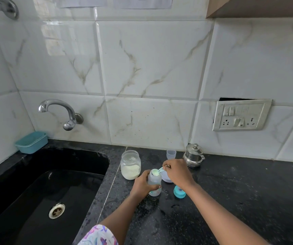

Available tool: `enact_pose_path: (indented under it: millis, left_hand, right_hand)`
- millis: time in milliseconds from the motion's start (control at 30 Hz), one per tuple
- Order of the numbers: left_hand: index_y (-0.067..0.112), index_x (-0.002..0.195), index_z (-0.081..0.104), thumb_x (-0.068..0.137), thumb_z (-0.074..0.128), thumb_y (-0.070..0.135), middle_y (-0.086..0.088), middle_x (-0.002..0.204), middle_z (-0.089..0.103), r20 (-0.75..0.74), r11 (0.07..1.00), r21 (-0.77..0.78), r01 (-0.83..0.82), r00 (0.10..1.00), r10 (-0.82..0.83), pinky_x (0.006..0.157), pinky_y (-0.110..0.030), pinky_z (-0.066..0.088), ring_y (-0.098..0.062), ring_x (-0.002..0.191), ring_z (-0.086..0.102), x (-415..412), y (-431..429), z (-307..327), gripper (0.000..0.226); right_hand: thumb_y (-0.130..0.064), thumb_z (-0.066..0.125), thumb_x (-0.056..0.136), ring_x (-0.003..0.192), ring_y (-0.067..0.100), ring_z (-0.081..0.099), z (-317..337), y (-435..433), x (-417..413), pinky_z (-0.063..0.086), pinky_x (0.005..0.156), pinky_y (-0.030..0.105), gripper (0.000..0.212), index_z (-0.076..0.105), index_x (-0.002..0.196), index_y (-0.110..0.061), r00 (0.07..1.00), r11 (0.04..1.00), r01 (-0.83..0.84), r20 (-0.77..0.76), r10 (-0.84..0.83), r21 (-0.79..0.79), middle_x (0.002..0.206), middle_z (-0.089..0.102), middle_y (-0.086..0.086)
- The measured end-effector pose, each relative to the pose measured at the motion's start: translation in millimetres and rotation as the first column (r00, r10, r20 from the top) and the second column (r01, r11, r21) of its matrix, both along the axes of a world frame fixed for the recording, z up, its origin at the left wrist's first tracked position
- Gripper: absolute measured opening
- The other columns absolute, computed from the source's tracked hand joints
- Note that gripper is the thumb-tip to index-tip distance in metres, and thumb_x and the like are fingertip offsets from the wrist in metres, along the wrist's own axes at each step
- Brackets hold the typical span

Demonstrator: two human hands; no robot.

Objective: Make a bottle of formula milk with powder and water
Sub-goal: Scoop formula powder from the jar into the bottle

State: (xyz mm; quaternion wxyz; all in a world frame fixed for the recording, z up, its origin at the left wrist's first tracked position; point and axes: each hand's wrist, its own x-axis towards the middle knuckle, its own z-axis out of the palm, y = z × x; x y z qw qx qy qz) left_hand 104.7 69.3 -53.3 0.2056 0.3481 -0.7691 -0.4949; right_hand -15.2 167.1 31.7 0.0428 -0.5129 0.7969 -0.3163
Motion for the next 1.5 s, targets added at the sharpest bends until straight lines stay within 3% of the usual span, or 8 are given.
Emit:
enact_pose_path:
  millis: [300, 467, 633, 767, 867, 1033, 1233, 1500]
  left_hand:
    - [0.019, 0.119, 0.051, 0.066, 0.082, 0.02, 0.002, 0.112, 0.062, 0.019, 1.0, 0.019, 0.005, 1.0, -0.006, 0.091, -0.03, 0.049, -0.015, 0.104, 0.057, 0, 0, 2, 0.061]
    - [0.018, 0.121, 0.05, 0.067, 0.082, 0.019, 0.002, 0.114, 0.061, 0.017, 0.999, 0.036, 0.014, 1.0, -0.015, 0.09, -0.028, 0.047, -0.015, 0.105, 0.057, 1, 0, 2, 0.062]
    - [0.017, 0.123, 0.048, 0.068, 0.082, 0.019, 0.004, 0.113, 0.058, 0.018, 0.999, 0.046, 0.022, 1.0, -0.023, 0.086, -0.023, 0.042, -0.013, 0.105, 0.055, 2, 2, 5, 0.064]
    - [0.023, 0.125, 0.042, 0.064, 0.084, 0.015, 0.006, 0.121, 0.055, 0.009, 0.991, 0.105, 0.079, 0.997, -0.081, 0.091, -0.024, 0.041, -0.012, 0.111, 0.052, 6, 2, 10, 0.075]
    - [0.023, 0.131, 0.037, 0.054, 0.08, 0.018, 0.001, 0.133, 0.049, -0.02, 0.988, 0.123, 0.09, 0.996, -0.088, 0.108, -0.036, 0.037, -0.014, 0.124, 0.046, 16, -2, 13, 0.088]
    - [0.019, 0.125, 0.044, 0.059, 0.054, 0.022, -0.001, 0.122, 0.055, -0.046, 0.998, -0.047, 0.028, 0.999, -0.03, 0.107, -0.035, 0.038, -0.013, 0.116, 0.05, 39, -13, 11, 0.066]
    - [0.017, 0.126, 0.036, 0.063, 0.05, 0.03, 0.001, 0.107, 0.041, -0.147, 0.942, -0.282, -0.183, 0.978, 0.146, 0.086, -0.029, 0.035, -0.016, 0.102, 0.04, 49, -16, 12, 0.066]
    - [0.015, 0.141, 0.021, 0.052, 0.052, 0.058, 0.001, 0.136, 0.018, -0.106, 0.915, -0.206, -0.348, 0.937, 0.333, 0.11, -0.047, 0.026, -0.028, 0.131, 0.018, 44, -44, 15, 0.103]
  right_hand:
    - [-0.003, 0.066, 0.053, 0.041, 0.012, 0.046, -4, 9, 2, 0.038, 0.041, 0.018, 0.02, 0.051, 0.052, -0.017, 0.798, 0.956, -0.29, -0.541, 0.267, 0.044, 0.049, 0.049, -0.006]
    - [0.0, 0.079, 0.051, 0.042, 0.012, 0.048, -11, 8, -6, 0.036, 0.041, 0.018, 0.029, 0.056, 0.055, -0.017, 0.732, 0.944, -0.328, -0.619, 0.284, 0.045, 0.051, 0.05, -0.005]
    - [-0.009, 0.049, 0.075, 0.047, 0.015, 0.055, -14, 7, -12, 0.047, 0.043, 0.023, 0.02, 0.064, 0.064, -0.012, 0.739, 0.923, -0.384, -0.597, 0.311, 0.005, 0.058, 0.058, -0.001]
    - [-0.01, 0.056, 0.086, 0.065, 0.011, 0.061, -10, 9, -14, 0.05, 0.064, 0.026, 0.018, 0.073, 0.083, -0.005, 0.95, 0.961, -0.242, -0.234, 0.206, -0.136, 0.077, 0.071, 0.007]
    - [-0.003, 0.066, 0.082, 0.049, -0.001, 0.053, -2, 14, -17, 0.045, 0.055, 0.017, 0.009, 0.074, 0.084, -0.006, 0.989, 0.963, -0.023, 0.134, 0.061, -0.27, 0.064, 0.068, 0.002]
    - [0.003, 0.056, 0.087, 0.056, 0.021, 0.059, -1, 10, -33, 0.05, 0.05, 0.026, 0.009, 0.065, 0.084, 0.001, 0.689, 0.892, 0.338, 0.725, -0.017, -0.3, 0.065, 0.065, 0.016]
    - [0.003, 0.04, 0.095, 0.07, 0.028, 0.068, -18, -4, -37, 0.056, 0.062, 0.031, 0.009, 0.046, 0.092, -0.004, 0.438, 0.909, 0.373, 0.899, 0.005, -0.187, 0.079, 0.067, 0.023]
    - [-0.008, 0.039, 0.097, 0.11, 0.019, 0.059, -43, -28, -50, 0.044, 0.09, 0.028, 0.027, 0.062, 0.106, -0.019, 0.928, 0.996, 0.069, 0.361, -0.087, 0.064, 0.116, 0.064, 0.004]
